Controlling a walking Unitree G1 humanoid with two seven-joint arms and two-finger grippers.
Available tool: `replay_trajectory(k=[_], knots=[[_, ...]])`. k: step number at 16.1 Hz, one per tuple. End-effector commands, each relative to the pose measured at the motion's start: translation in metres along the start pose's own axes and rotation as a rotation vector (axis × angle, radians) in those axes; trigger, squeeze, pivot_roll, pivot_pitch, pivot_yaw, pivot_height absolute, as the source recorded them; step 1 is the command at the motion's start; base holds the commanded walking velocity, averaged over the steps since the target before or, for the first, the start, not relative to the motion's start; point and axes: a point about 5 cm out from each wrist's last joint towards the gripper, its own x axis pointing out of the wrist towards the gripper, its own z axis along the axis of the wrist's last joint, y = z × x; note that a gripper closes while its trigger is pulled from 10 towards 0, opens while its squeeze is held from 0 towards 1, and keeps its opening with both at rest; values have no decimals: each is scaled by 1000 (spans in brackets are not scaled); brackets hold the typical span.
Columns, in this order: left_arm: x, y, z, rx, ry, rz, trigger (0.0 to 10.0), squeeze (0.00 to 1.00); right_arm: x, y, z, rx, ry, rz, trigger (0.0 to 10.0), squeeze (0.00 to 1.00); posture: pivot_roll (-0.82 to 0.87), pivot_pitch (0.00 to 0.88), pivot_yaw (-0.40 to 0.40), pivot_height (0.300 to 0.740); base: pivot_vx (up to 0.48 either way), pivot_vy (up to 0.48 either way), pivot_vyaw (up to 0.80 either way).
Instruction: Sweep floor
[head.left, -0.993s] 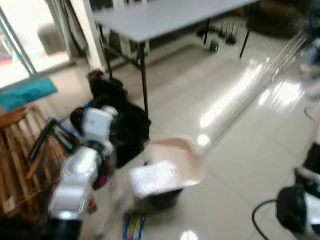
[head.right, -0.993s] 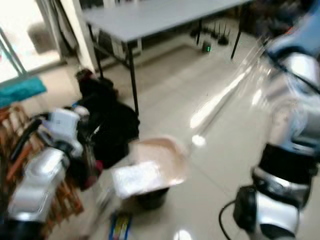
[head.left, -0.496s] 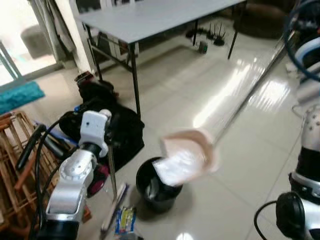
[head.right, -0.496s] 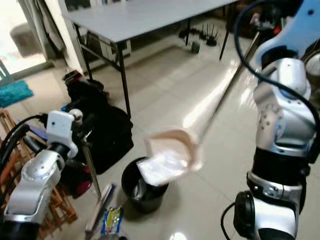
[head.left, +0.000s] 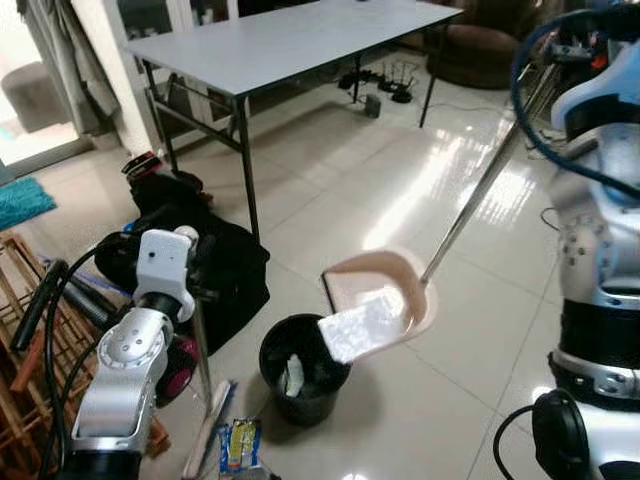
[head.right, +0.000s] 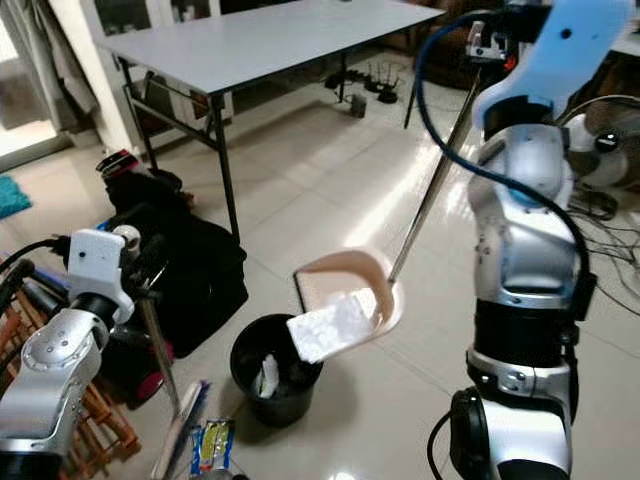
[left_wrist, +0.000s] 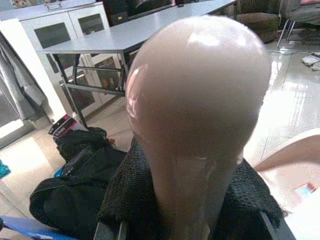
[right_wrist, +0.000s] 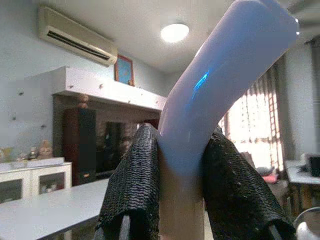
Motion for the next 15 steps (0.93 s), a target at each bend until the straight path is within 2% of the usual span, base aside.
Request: replay_trajectory(k=[1,7,9,11,15], knots=[[-2,4,9,21,-32,20,10000,0,0,2,4,-3,-55,-15,10000,0,-22,8,-10,740,0,0,0],[-5,4,10,23,-25,19,10000,0,2,21,-6,77,-102,-19,10000,0,-5,29,-11,740,0,0,0],[-9,2,12,8,-27,0,10000,0,3,17,-10,130,-90,-82,10000,0,12,55,-4,740,0,0,0],[-17,4,12,17,-7,-14,10000,0,3,5,-11,181,-85,-166,10000,0,32,88,15,740,0,0,0],[-26,13,14,13,15,-15,10000,0,4,-6,-12,210,-89,-230,10000,0,60,140,40,740,0,0,0]])
